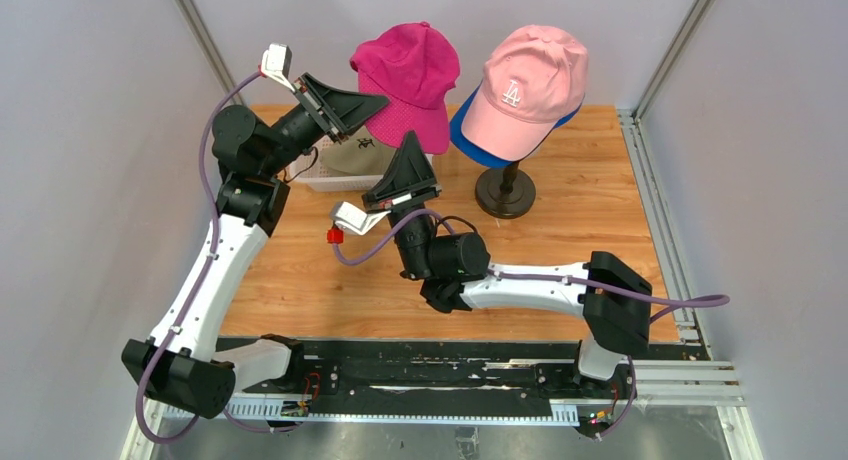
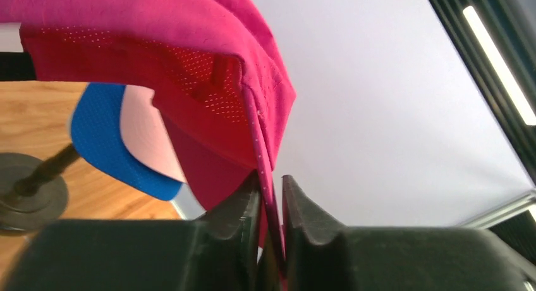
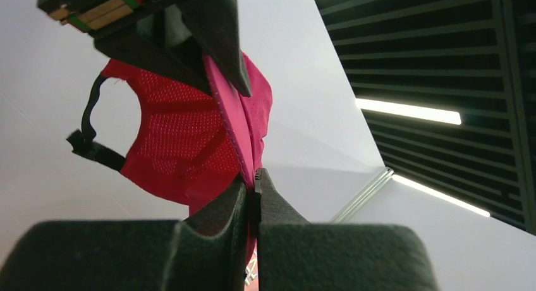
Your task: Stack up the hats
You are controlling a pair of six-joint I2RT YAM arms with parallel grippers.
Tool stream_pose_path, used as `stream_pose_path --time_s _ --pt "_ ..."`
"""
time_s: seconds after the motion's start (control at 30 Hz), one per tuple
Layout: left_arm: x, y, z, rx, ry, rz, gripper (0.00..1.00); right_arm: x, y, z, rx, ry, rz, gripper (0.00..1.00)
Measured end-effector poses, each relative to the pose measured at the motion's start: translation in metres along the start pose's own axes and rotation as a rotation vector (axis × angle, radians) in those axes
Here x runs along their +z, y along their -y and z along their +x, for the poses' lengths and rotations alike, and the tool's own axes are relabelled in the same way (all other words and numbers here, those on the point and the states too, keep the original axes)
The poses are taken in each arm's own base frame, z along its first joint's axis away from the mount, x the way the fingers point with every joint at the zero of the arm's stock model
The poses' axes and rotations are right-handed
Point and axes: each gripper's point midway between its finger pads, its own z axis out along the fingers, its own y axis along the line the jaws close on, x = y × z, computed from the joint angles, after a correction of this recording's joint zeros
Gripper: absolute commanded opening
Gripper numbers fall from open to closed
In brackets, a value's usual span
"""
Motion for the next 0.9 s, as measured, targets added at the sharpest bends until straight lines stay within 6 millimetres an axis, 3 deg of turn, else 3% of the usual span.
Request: stream_pose_path --time_s 0.07,0.2,0.27,0.4,0.47,0.7,0.9 --pt "0.0 0.001 -0.001 0.013 0.0 0.0 0.0 -0.002 -0.002 0.0 -0.025 0.002 -0.008 0.01" --pt "0.0 0.004 -0.001 0.023 -0.003 0.004 0.0 -0.003 -0.003 -0.001 -0.063 0.005 -0.014 0.05" --pt "0.0 0.004 -0.001 0.027 -0.004 0.003 0.0 -0.004 -0.003 -0.001 -0.068 0.004 -0.015 0.14" --pt "0.001 0.004 -0.003 0.034 -0.002 0.001 0.0 -0.004 0.001 -0.001 -0.057 0.006 -0.01 0.4" --pt "0.003 0.005 -0.007 0.037 0.003 0.003 0.0 -0.006 0.009 -0.002 -0.043 0.009 -0.003 0.47" --pt "0.029 0.012 -0.046 0.056 0.06 0.05 0.0 -0.023 0.06 0.005 0.037 0.01 0.035 0.59" --pt "0.062 0.034 -0.077 0.042 0.079 0.184 0.0 -0.036 0.125 0.046 0.143 -0.081 0.096 0.61"
